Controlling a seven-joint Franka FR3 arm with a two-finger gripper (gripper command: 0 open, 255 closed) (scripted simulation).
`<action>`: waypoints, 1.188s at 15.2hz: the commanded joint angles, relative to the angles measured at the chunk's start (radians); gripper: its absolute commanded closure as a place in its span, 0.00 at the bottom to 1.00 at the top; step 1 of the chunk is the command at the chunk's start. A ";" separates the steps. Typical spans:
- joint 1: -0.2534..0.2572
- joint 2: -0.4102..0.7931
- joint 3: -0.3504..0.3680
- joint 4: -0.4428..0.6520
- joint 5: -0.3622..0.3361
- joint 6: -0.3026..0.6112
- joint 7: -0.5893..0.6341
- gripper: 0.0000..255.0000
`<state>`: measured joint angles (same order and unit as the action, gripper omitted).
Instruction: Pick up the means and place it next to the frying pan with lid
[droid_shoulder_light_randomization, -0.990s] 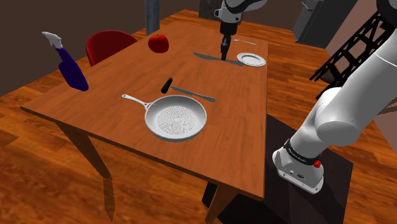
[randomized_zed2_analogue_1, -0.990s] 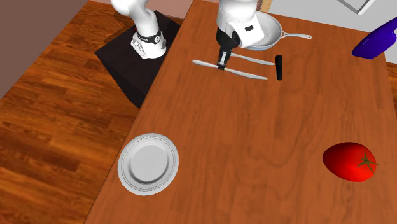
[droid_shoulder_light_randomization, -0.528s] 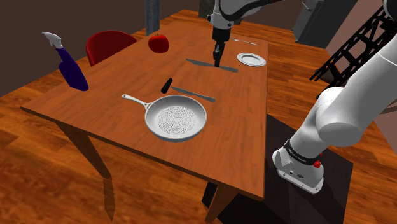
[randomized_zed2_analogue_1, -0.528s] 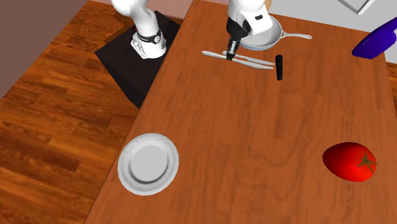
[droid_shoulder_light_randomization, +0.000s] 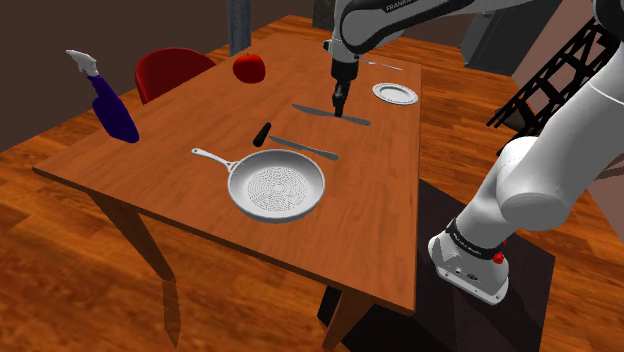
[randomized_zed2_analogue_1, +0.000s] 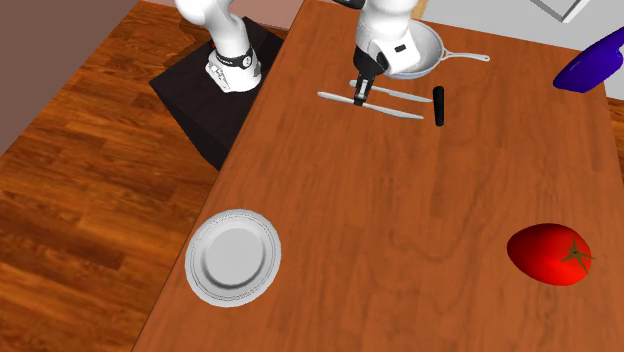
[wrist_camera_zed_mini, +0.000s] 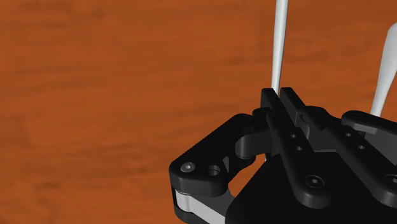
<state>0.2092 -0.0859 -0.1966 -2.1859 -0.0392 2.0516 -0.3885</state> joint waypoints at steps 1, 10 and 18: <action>0.000 0.011 0.000 -0.018 0.002 0.030 0.000 1.00; 0.000 0.060 -0.002 -0.071 0.011 0.131 -0.006 1.00; 0.000 0.060 -0.002 -0.071 0.011 0.131 -0.006 0.00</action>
<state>0.2089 -0.0257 -0.1990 -2.2569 -0.0282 2.1825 -0.3945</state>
